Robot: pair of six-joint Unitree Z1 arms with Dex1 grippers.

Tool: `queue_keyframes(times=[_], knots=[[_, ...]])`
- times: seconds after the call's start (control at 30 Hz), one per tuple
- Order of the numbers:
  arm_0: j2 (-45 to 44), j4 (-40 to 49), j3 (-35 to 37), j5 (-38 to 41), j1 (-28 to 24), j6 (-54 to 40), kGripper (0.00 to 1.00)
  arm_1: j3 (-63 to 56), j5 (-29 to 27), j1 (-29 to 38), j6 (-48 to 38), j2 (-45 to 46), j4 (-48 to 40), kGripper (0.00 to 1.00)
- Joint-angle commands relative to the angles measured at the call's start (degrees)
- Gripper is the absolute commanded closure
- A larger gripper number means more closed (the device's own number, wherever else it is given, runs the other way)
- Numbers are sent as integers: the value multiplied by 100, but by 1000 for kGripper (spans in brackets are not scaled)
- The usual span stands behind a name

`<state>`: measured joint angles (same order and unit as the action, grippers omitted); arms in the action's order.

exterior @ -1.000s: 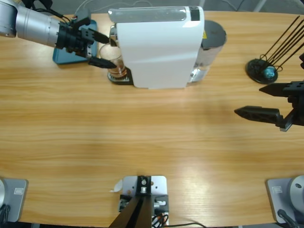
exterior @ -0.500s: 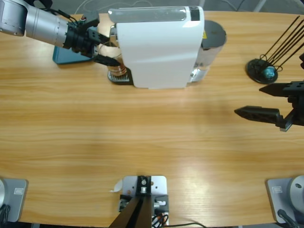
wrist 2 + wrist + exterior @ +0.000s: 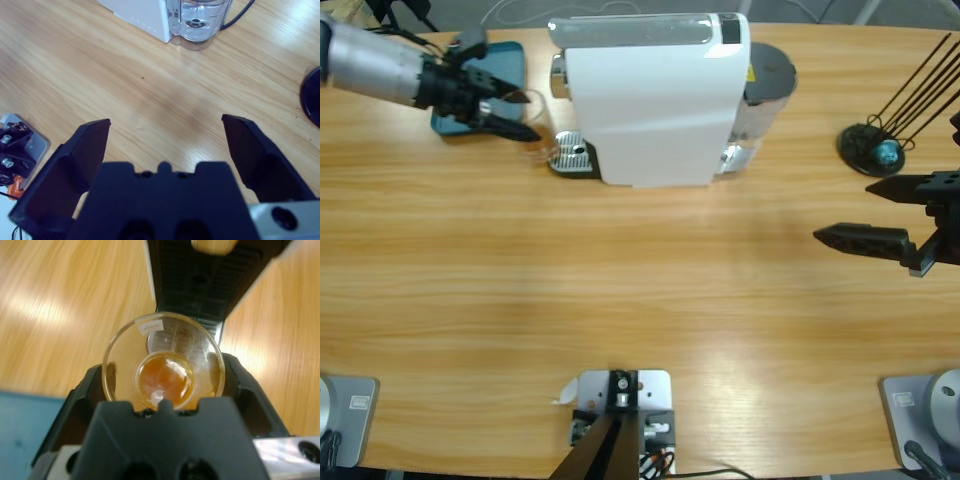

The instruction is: Pour coffee

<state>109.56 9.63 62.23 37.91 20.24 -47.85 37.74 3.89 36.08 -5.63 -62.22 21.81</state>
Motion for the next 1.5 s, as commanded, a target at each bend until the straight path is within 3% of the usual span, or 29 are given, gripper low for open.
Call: queue_keyframes(times=[0.03, 0.17, 0.33, 0.43, 0.63, 1.2, 1.23, 1.27, 1.3, 1.33, 1.37, 1.5], knots=[[-576, 9, 66, 72, -852, 601, 1000, -54, -72, 48, -61, 8, -37, 9], [-326, -144, 344, -541, -1203, 1471, 1000, -56, -72, 48, -61, 24, -37, 9], [182, -365, 565, -1369, -1198, 2130, 1000, -49, -72, 48, -61, -50, -37, 13], [505, -652, 771, -1425, -1198, 2544, 1000, -47, -78, 48, -67, -58, -37, 11], [1041, -680, 1295, -1364, -1149, 2605, 1000, -47, -99, 48, -79, -53, -39, 13], [1349, -682, 1258, -2195, -785, 2526, 995, -47, -134, 48, -79, -80, -47, 13], [1346, -682, 1244, -2206, -785, 2528, 919, -47, -134, 48, -79, -74, -47, 13], [1346, -680, 1237, -2223, -788, 2535, 761, -47, -134, 48, -79, -71, -47, 13], [1337, -673, 1226, -2264, -794, 2535, 483, -47, -134, 48, -79, -71, -49, 13], [1288, -673, 1188, -2280, -797, 2540, 85, -47, -134, 48, -79, -71, -47, 13], [1226, -668, 1138, -2287, -810, 2547, 25, -47, -134, 48, -79, -71, -47, 13], [679, -678, 831, -2313, -855, 2521, 4, -47, -132, 48, -79, -53, -54, 13]])
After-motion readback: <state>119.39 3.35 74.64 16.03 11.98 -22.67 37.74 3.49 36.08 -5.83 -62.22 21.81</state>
